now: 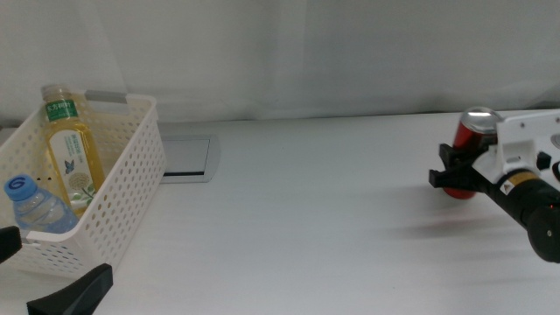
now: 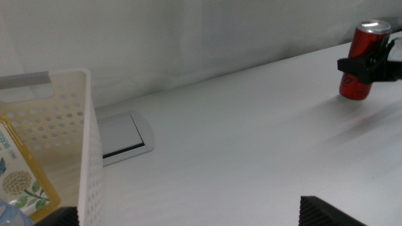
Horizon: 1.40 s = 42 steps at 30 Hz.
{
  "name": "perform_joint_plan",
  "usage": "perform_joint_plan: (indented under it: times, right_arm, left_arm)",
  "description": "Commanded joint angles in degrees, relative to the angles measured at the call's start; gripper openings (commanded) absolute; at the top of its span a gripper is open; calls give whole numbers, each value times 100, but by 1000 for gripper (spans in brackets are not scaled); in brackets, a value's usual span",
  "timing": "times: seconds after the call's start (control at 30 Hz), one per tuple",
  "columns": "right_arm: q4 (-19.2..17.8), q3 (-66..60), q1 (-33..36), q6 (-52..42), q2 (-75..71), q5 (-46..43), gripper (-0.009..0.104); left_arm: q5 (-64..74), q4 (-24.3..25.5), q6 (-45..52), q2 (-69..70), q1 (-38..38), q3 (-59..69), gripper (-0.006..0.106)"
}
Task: Use arms to grab the bottles and put them into the dustbin to the left of the table.
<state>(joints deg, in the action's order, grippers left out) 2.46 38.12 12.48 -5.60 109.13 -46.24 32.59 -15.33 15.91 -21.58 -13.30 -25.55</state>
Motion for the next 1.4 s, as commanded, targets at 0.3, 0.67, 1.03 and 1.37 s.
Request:
perform_joint_plan:
  times: [0.3, 0.67, 1.03, 1.37]
  right_arm:
    - [-491, 8, 1697, 109, -1734, 1171, -3]
    - [733, -3, 4128, -170, -1627, 1376, -3]
    - [1486, -3, 4758, -541, -507, 1012, -3]
    - [1604, -3, 4758, -500, -415, 1021, 95]
  left_arm:
    - [6, -17, -32, 20, -34, 18, 90]
    - [6, -17, -32, 20, -34, 18, 90]
    - [6, -17, -32, 20, -34, 18, 90]
    - [6, -17, -23, 20, -34, 18, 89]
